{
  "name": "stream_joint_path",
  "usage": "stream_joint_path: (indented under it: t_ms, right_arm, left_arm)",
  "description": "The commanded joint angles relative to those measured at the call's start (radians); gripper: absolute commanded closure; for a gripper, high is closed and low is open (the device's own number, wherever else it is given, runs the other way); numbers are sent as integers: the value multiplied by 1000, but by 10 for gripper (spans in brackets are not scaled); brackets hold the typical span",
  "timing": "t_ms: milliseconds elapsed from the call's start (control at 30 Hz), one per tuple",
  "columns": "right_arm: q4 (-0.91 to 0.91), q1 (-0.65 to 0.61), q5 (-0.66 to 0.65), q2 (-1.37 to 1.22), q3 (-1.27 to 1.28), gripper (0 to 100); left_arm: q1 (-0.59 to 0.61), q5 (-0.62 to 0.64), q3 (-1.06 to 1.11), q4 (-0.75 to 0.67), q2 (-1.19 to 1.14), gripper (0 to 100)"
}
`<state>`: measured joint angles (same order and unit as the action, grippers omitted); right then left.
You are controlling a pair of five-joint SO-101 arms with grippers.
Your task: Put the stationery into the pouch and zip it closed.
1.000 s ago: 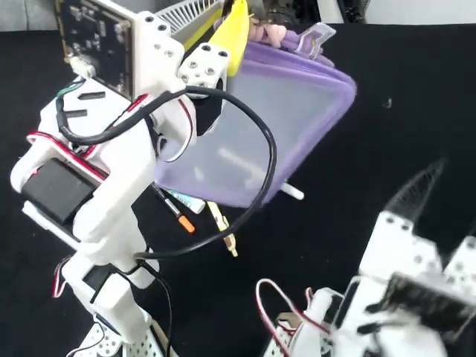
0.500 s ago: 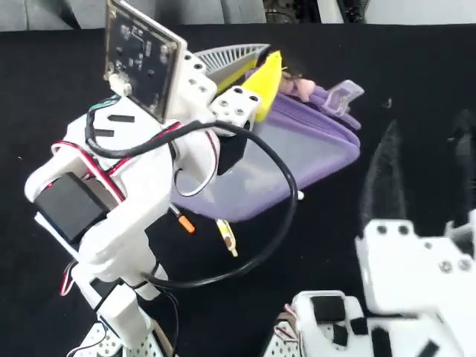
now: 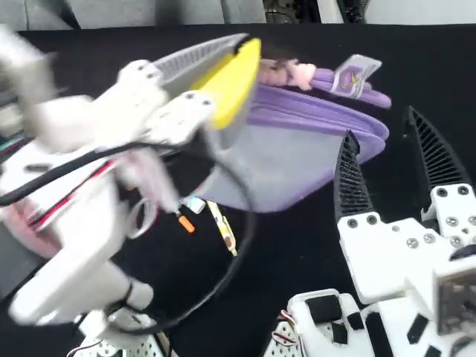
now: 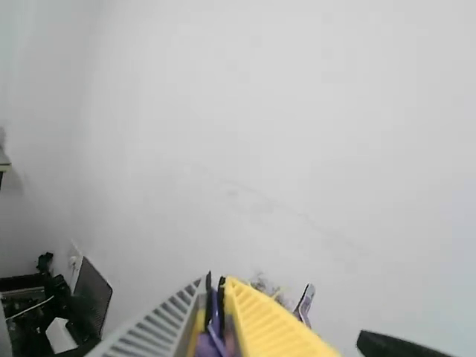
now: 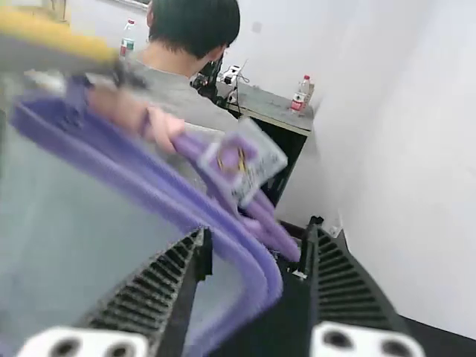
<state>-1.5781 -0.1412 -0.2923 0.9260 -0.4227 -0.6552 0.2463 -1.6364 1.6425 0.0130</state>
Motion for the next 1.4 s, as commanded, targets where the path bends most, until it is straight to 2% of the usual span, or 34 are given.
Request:
stream_joint_path:
  t_ms: [0,67,167,267,400,567,667,867,933,1133,1267,1367]
  right_arm:
    - [75,-9,-44,-24,74,788]
    - [130,-8,-46,-22,90,787]
    - [181,-11,-84,-24,64,787]
    - [193,-12,-89,-30,51,787]
    - [201,-12,-94,-25,113,788]
    - [207,-6,-121,-21,105,790]
    - [189,-9,-164,1,85,792]
    - [170,-6,-186,21,105,940]
    - [147,-5,-184,25,116,928]
    - [74,-11,-184,25,116,805]
    - [55,-21,-189,50,119,800]
    - [44,-104,-192,105,116,798]
  left_arm:
    - [-15,52,-19,-20,69,971]
    - [-59,48,-19,9,69,971]
    - [-134,-23,-19,55,69,971]
    - [-226,-71,-19,58,69,971]
    - [-289,-77,-21,57,69,971]
    - [-278,-78,-21,57,68,971]
    - [-209,-78,-21,57,68,971]
    - [-142,-77,-21,58,68,971]
    - [-140,-77,-21,57,68,971]
    - [-140,-75,-21,41,68,971]
    - [-143,-72,-21,28,68,971]
    - [-145,-74,-21,28,68,971]
